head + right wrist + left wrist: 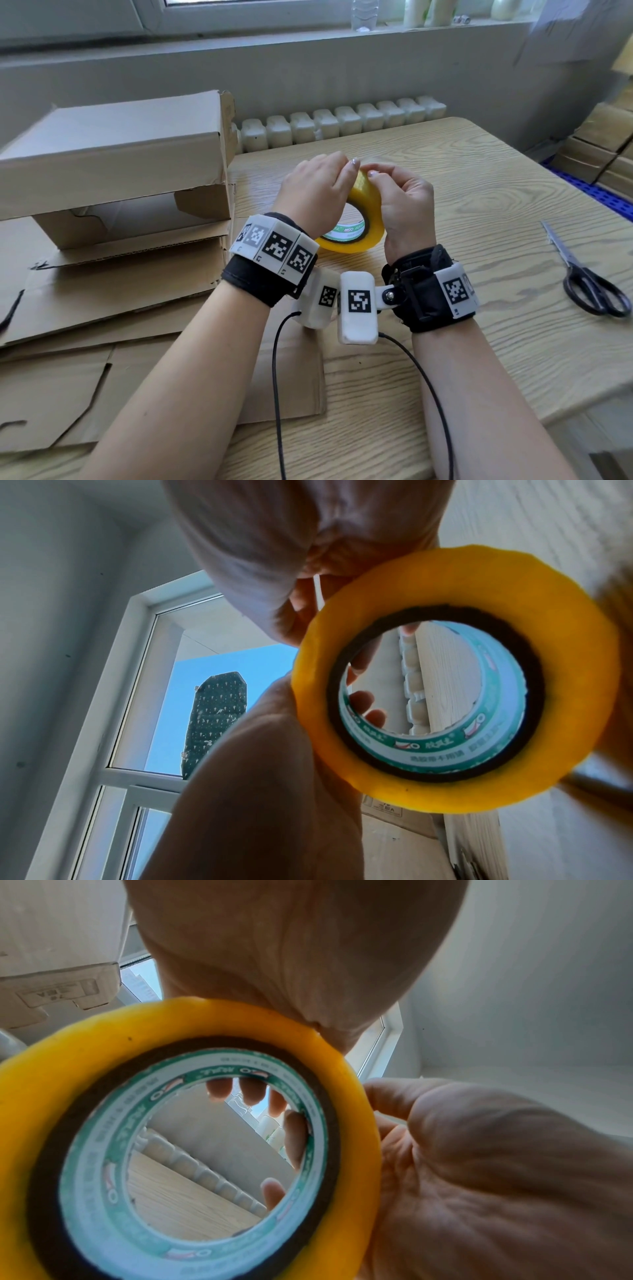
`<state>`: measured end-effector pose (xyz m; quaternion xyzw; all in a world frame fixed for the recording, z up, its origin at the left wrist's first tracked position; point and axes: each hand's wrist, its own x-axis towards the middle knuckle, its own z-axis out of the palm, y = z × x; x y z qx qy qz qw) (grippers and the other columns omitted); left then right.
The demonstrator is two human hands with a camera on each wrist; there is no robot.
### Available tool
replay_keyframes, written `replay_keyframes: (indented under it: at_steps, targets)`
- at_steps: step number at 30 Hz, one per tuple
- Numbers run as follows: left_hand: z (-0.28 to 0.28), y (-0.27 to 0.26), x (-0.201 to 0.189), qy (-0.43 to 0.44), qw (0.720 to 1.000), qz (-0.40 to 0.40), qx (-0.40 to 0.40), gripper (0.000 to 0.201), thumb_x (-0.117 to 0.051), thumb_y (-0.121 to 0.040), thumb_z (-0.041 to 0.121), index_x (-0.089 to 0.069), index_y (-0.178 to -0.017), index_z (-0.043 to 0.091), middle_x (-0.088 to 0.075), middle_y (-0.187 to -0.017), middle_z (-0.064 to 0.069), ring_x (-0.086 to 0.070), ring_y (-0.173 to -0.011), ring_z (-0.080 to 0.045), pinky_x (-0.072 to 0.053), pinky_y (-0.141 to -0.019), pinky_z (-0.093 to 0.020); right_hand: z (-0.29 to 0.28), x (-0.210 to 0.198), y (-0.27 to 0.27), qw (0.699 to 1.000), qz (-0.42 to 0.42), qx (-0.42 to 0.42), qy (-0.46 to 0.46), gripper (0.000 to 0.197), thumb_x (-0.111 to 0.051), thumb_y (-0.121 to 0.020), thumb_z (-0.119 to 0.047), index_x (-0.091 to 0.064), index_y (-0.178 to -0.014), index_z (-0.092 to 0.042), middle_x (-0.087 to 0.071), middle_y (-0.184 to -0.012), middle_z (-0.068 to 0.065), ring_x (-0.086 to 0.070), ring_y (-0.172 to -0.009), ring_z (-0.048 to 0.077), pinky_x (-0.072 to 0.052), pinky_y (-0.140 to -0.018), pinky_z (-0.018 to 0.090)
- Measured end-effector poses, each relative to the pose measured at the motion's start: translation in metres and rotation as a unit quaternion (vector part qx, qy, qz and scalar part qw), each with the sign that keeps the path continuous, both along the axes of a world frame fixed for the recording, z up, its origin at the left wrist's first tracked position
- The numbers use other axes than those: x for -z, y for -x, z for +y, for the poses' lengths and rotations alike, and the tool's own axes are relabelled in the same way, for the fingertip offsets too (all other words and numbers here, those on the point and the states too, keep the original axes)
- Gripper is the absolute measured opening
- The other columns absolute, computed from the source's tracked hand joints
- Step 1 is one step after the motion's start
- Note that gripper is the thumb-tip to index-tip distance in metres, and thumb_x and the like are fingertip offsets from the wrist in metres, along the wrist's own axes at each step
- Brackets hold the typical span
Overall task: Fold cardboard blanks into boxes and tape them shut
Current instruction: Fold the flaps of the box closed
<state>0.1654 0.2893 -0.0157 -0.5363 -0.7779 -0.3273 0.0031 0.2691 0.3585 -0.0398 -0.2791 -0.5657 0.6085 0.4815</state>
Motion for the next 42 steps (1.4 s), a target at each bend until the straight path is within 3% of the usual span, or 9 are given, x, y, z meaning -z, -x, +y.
replay_keyframes:
  at_steps: [3, 7, 10, 15, 22, 30, 37, 42]
  targets:
    - [0.0, 0.0, -0.001, 0.004, 1.0, 0.002, -0.001, 0.034, -0.03, -0.105, 0.037, -0.047, -0.084, 0.017, -0.047, -0.08, 0.004, -0.051, -0.089, -0.026, -0.04, -0.08, -0.041, -0.002, 0.0, 0.0, 0.999, -0.022, 0.015, -0.025, 0.022, -0.059, -0.087, -0.007, -0.075, -0.079, -0.02, -0.073, -0.079, 0.004, -0.067, -0.077, 0.017, -0.059, -0.08, 0.041]
    - [-0.001, -0.001, -0.001, 0.009, 1.0, 0.0, 0.0, 0.034, -0.029, -0.105, 0.038, -0.047, -0.084, 0.018, -0.048, -0.081, 0.004, -0.051, -0.089, -0.026, -0.041, -0.082, -0.042, -0.006, -0.003, -0.001, 0.999, -0.017, 0.021, -0.032, 0.028, -0.057, -0.085, -0.002, -0.076, -0.077, -0.022, -0.073, -0.077, 0.001, -0.067, -0.076, 0.017, -0.059, -0.08, 0.042]
    - [0.0, -0.001, -0.001, 0.009, 1.0, 0.003, -0.004, 0.033, -0.03, -0.105, 0.038, -0.047, -0.085, 0.018, -0.05, -0.084, 0.003, -0.051, -0.09, -0.025, -0.04, -0.081, -0.041, -0.008, -0.004, -0.002, 1.0, 0.004, 0.014, -0.013, 0.034, -0.056, -0.085, 0.003, -0.076, -0.073, -0.022, -0.074, -0.074, -0.002, -0.068, -0.078, 0.017, -0.059, -0.081, 0.04]
    - [-0.001, 0.0, -0.002, 0.016, 1.0, 0.004, -0.006, 0.034, -0.029, -0.106, 0.037, -0.047, -0.085, 0.017, -0.049, -0.083, 0.003, -0.05, -0.089, -0.025, -0.04, -0.08, -0.04, -0.008, -0.004, -0.002, 0.999, 0.023, -0.01, 0.027, 0.034, -0.058, -0.085, 0.002, -0.077, -0.069, -0.022, -0.074, -0.077, 0.003, -0.068, -0.079, 0.021, -0.058, -0.077, 0.037]
    - [0.0, -0.003, -0.002, 0.02, 1.0, 0.017, -0.01, 0.035, -0.03, -0.105, 0.04, -0.046, -0.084, 0.018, -0.049, -0.085, 0.001, -0.051, -0.091, -0.027, -0.04, -0.081, -0.041, -0.007, -0.008, -0.004, 0.996, 0.049, -0.025, 0.067, 0.031, -0.057, -0.085, 0.009, -0.074, -0.071, -0.013, -0.07, -0.066, 0.002, -0.064, -0.064, 0.015, -0.054, -0.063, 0.028]
    - [0.001, -0.004, -0.001, 0.023, 0.999, 0.025, -0.002, 0.035, -0.03, -0.105, 0.041, -0.047, -0.084, 0.019, -0.048, -0.082, 0.005, -0.05, -0.089, -0.024, -0.038, -0.08, -0.039, -0.004, -0.012, -0.01, 0.986, 0.092, -0.061, 0.126, 0.028, -0.051, -0.084, 0.014, -0.072, -0.075, -0.003, -0.07, -0.065, 0.007, -0.066, -0.06, 0.016, -0.053, -0.057, 0.024]
    - [0.002, -0.002, -0.002, 0.015, 1.0, 0.01, 0.013, 0.033, -0.033, -0.105, 0.039, -0.048, -0.084, 0.018, -0.05, -0.085, 0.003, -0.05, -0.091, -0.026, -0.035, -0.077, -0.037, 0.0, -0.014, -0.014, 0.977, 0.109, -0.075, 0.165, 0.027, -0.046, -0.083, 0.015, -0.07, -0.08, 0.003, -0.07, -0.068, 0.012, -0.066, -0.063, 0.019, -0.055, -0.057, 0.026]
    - [0.001, 0.001, -0.002, 0.005, 1.0, -0.011, 0.022, 0.037, -0.033, -0.105, 0.037, -0.053, -0.087, 0.013, -0.051, -0.082, 0.002, -0.05, -0.089, -0.027, -0.038, -0.078, -0.04, -0.003, -0.014, -0.014, 0.978, 0.102, -0.068, 0.17, 0.025, -0.052, -0.084, 0.009, -0.072, -0.075, -0.001, -0.071, -0.069, 0.01, -0.068, -0.066, 0.018, -0.054, -0.059, 0.024]
